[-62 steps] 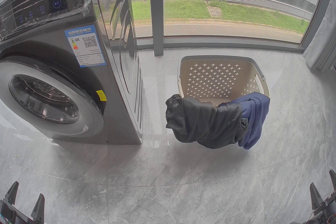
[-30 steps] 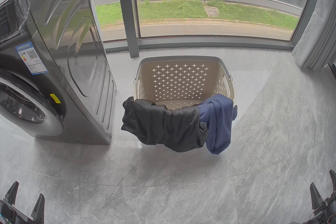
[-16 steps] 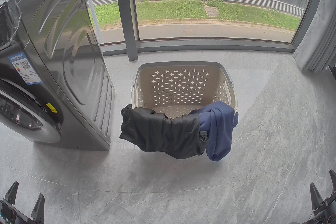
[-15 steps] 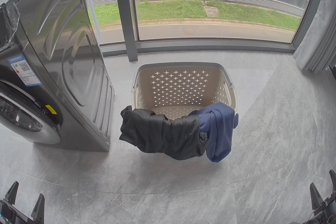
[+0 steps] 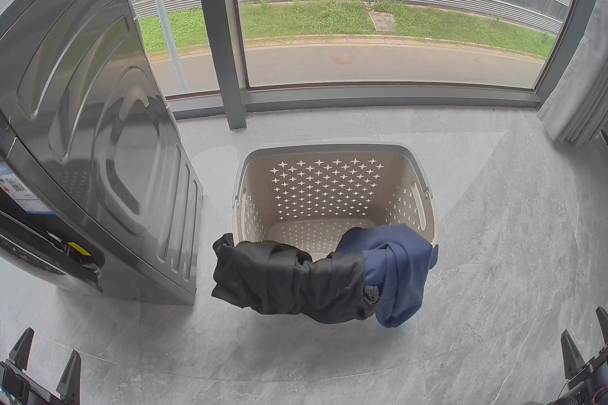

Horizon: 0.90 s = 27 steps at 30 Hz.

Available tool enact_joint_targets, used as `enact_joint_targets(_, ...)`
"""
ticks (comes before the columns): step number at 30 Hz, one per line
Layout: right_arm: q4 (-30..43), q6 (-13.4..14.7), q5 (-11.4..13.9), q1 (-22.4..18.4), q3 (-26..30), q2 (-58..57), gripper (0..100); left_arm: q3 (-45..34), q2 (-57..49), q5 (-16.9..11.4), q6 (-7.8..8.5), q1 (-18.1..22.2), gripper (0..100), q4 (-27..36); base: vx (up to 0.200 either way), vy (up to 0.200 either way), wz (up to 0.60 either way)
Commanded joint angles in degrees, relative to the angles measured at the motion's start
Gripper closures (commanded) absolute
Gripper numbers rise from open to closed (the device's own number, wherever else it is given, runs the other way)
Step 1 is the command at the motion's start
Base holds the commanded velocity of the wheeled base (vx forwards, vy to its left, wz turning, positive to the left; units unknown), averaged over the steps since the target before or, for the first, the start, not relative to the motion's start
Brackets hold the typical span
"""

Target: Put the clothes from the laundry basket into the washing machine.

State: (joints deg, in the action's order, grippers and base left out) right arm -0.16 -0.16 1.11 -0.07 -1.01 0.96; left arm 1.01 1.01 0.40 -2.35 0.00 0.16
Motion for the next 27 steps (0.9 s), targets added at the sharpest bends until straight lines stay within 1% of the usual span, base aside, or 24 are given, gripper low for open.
enact_joint_targets(1, 0.0, 0.0, 0.0, 0.0, 1.0, -0.9, 0, -0.9, -0.7, 0.0, -0.02, 0.0, 0, 0.0, 0.0, 0.0, 0.0)
enact_joint_targets(5, 0.0, 0.0, 0.0, 0.0, 1.0, -0.9, 0, -0.8, -0.7, 0.0, -0.02, 0.0, 0, 0.0, 0.0, 0.0, 0.0)
enact_joint_targets(17, 0.0, 0.0, 0.0, 0.0, 1.0, -0.9, 0, -0.9, -0.7, 0.0, -0.02, 0.0, 0, 0.0, 0.0, -0.2, 0.0)
enact_joint_targets(27, 0.0, 0.0, 0.0, 0.0, 1.0, -0.9, 0, -0.9, -0.7, 0.0, -0.02, 0.0, 0, 0.0, 0.0, 0.0, 0.0)
